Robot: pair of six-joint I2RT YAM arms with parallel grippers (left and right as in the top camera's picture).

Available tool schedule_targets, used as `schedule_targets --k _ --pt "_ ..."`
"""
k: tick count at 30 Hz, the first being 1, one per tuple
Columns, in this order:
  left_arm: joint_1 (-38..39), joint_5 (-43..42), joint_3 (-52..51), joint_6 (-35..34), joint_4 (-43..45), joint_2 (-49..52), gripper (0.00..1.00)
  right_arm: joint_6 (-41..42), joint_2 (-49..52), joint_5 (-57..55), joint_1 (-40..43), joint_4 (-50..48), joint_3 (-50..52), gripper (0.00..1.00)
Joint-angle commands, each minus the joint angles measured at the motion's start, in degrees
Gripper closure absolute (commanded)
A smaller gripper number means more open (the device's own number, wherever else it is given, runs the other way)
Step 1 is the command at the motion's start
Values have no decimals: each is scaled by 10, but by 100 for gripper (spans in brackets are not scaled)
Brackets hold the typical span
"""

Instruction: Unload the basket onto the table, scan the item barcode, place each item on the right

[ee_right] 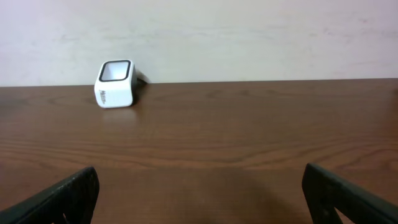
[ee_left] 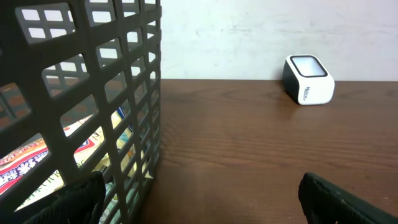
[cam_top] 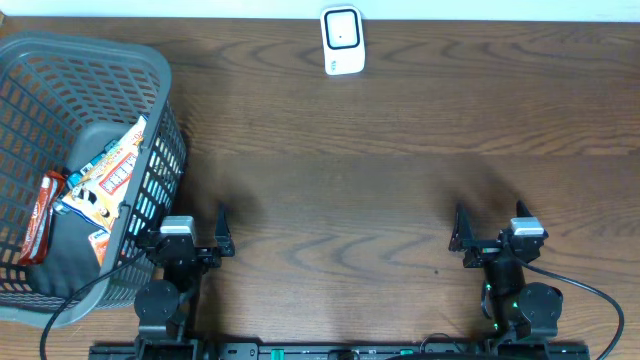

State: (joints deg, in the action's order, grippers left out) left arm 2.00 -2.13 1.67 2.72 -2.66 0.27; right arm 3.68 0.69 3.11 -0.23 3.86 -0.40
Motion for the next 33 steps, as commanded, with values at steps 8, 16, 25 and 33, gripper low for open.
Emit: schedule_targets --k 8,16,25,33 --pt "2 18 -14 -9 -14 0 2 -1 -2 -2 3 2 1 1" --pt "2 18 -14 -9 -14 0 2 -1 -2 -2 3 2 1 1" --pt "2 18 -14 -9 -13 0 2 -1 -2 -2 3 2 1 1" --pt "2 -159 27 -78 -11 1 1 -1 -2 -2 3 2 1 1"
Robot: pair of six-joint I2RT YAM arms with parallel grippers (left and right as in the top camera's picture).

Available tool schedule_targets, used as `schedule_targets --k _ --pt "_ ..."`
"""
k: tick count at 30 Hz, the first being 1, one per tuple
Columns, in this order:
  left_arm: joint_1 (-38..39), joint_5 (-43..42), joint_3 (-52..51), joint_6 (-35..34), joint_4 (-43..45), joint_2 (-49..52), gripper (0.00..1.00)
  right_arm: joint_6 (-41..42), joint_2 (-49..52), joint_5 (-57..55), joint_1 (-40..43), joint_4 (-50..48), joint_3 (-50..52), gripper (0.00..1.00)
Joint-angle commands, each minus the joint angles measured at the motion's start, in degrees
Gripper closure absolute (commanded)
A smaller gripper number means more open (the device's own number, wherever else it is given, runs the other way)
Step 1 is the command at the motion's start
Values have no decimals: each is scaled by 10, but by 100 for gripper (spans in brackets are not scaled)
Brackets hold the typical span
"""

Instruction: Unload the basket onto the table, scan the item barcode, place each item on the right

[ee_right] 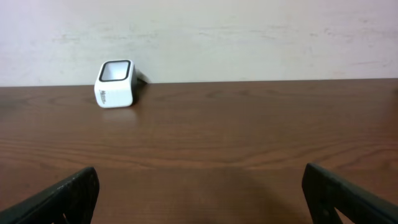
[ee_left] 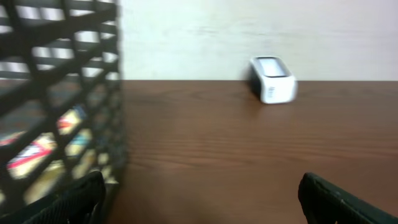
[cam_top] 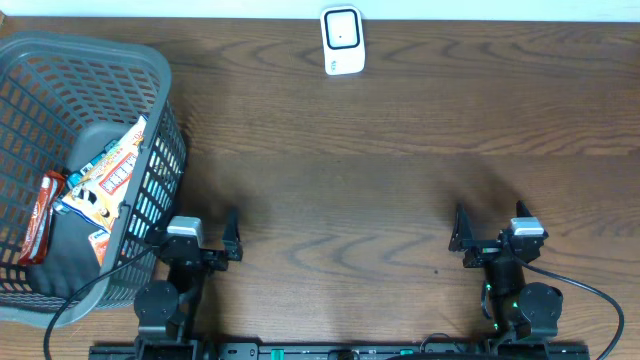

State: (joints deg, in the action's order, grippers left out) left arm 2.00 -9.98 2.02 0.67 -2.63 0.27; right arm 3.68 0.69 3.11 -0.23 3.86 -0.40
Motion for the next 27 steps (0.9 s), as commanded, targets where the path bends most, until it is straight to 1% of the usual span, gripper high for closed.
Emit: schedule_targets --k 1,5,9,13,15,16,17,18,19,20,21,23,27 --pt "2 -82 41 -71 -12 1 2 -1 -1 -2 3 2 1 1" --pt "2 -105 117 -70 -11 16 2 -1 -1 -2 3 2 1 1" --pt "2 -145 210 -73 -12 71 2 -1 -1 -2 3 2 1 1" --pt "2 -144 293 -120 -14 145 1 -1 -1 -2 3 2 1 1" --pt "2 -131 350 -155 -37 196 2 -1 -1 -2 3 2 1 1" --pt "2 -132 406 -158 -68 240 2 -1 -1 -2 3 2 1 1" --pt "2 -132 428 -158 -83 256 1 -1 -1 -2 3 2 1 1" --pt "2 -132 488 -158 -129 297 2 -1 -1 -2 3 2 1 1" --pt "2 -133 510 -158 -146 311 2 -1 -1 -2 3 2 1 1" --pt "2 -136 568 -158 -192 348 2 -1 -1 -2 3 2 1 1" --pt "2 -136 605 -158 -231 371 1 -1 -1 -2 3 2 1 1" --pt "2 -134 628 -158 -273 391 1 -1 -1 -2 3 2 1 1" --pt "2 -128 628 -155 -290 401 2 -1 -1 -2 3 2 1 1"
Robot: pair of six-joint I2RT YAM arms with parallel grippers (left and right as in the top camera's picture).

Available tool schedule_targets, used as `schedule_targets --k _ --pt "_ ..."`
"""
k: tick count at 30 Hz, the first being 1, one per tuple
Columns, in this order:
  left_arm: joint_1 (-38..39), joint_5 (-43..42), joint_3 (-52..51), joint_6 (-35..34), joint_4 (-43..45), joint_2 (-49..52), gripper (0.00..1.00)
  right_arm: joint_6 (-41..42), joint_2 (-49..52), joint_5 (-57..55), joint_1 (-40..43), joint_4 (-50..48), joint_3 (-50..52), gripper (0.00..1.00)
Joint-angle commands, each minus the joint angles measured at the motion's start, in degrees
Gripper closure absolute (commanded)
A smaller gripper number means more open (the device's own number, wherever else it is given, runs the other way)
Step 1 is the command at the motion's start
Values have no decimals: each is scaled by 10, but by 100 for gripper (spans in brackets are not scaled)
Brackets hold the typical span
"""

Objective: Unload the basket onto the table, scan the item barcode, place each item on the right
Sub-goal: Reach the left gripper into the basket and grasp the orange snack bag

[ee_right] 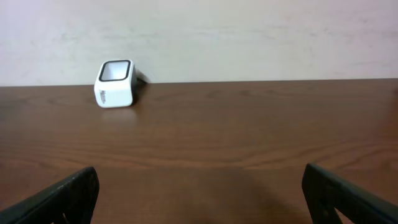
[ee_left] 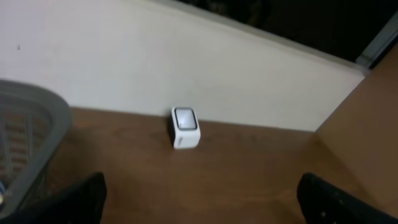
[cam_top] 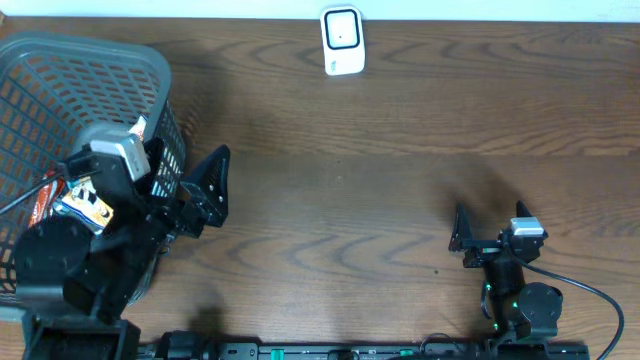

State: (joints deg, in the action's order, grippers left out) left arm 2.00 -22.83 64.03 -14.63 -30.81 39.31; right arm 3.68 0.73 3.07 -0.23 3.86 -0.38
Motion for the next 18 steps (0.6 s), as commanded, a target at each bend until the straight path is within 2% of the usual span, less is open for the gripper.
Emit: schedule_targets --k 1,6,11,15,18 --pt "2 15 9 -6 -2 13 2 -1 -2 -2 3 2 1 1" --pt "0 144 53 -35 -5 31 2 -1 -2 -2 3 2 1 1" --pt "-57 308 136 -38 -114 98 2 -1 -2 -2 3 2 1 1" --pt "-158 305 150 -76 -167 158 2 -1 -2 -2 3 2 1 1" --pt "-246 239 150 -78 -174 205 3 -1 -2 -2 3 2 1 1"
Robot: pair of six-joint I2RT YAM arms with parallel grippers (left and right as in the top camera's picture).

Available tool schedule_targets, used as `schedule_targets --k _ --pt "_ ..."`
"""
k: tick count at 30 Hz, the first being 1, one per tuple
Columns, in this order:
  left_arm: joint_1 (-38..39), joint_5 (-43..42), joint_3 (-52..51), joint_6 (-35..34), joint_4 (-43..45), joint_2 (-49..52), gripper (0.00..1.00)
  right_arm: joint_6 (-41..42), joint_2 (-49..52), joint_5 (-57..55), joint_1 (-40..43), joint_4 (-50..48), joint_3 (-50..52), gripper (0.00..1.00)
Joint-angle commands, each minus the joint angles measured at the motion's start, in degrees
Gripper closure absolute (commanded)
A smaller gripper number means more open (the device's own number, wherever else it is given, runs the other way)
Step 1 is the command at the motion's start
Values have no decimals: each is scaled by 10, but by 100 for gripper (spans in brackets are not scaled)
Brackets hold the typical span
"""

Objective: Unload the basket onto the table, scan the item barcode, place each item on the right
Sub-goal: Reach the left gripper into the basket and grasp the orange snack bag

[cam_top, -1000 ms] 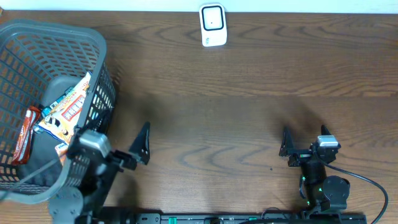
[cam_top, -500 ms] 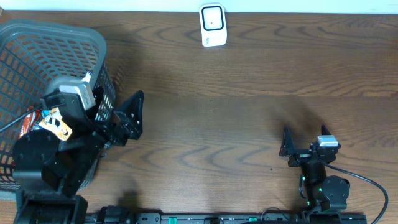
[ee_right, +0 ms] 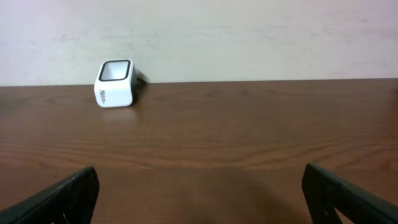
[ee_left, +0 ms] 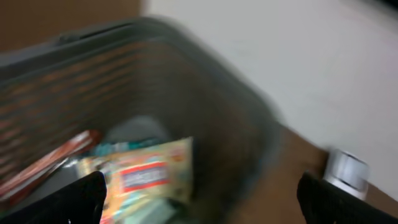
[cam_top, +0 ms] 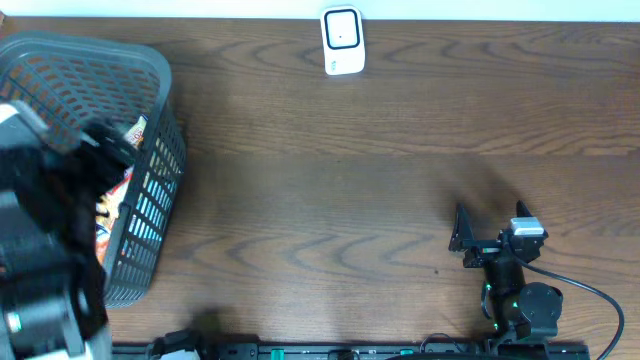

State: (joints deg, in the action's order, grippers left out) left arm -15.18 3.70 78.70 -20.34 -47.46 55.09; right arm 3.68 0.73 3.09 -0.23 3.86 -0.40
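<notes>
The white barcode scanner (cam_top: 341, 40) stands at the table's far edge, also in the right wrist view (ee_right: 115, 84) and blurred in the left wrist view (ee_left: 346, 170). The grey mesh basket (cam_top: 155, 150) at the left holds snack packets: a yellow-orange one (ee_left: 146, 177) and a red one (ee_left: 59, 155). My left arm (cam_top: 45, 250) is raised over the basket, and its gripper (ee_left: 199, 205) is open above the packets with nothing between the fingers. My right gripper (ee_right: 199, 199) stands open and empty, low over the table at the near right.
The brown wooden table (cam_top: 400, 180) runs between basket and right arm. A pale wall (ee_right: 249, 31) rises behind the scanner. The left wrist view is motion-blurred. The right arm's base and cable (cam_top: 560, 290) sit at the near edge.
My left arm has swung from beside the basket's right wall to above the basket. Its camera now looks down at the packets instead of at the scanner. The right arm has not moved.
Both grippers first rested open at the near edge, the left one beside the basket. The left gripper then shifted slightly right, later stood raised beside the basket, and is now over the basket's inside. The right arm stayed put throughout.
</notes>
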Motion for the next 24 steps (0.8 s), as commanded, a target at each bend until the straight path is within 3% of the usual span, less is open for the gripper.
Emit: schedule_targets --k 1,4,8,13,18,20,24 --pt "-109 -63 4 -21 -8 65 2 -1 -2 -2 3 2 1 1" --pt "-216 -184 3 -21 -16 119 2 -1 -2 -2 3 2 1 1" --pt "-304 -275 1 -7 -35 195 2 -1 -2 -2 3 2 1 1" --pt "-327 -299 -28 27 -35 274 2 -1 -1 -2 3 2 1 1" --pt "-302 -299 -35 47 -35 323 2 -1 -1 -2 3 2 1 1" --pt "-290 -287 -35 -12 -43 325 2 -1 -1 -2 3 2 1 1" --pt "-271 -240 -35 -239 -70 325 2 -1 -1 -2 3 2 1 1"
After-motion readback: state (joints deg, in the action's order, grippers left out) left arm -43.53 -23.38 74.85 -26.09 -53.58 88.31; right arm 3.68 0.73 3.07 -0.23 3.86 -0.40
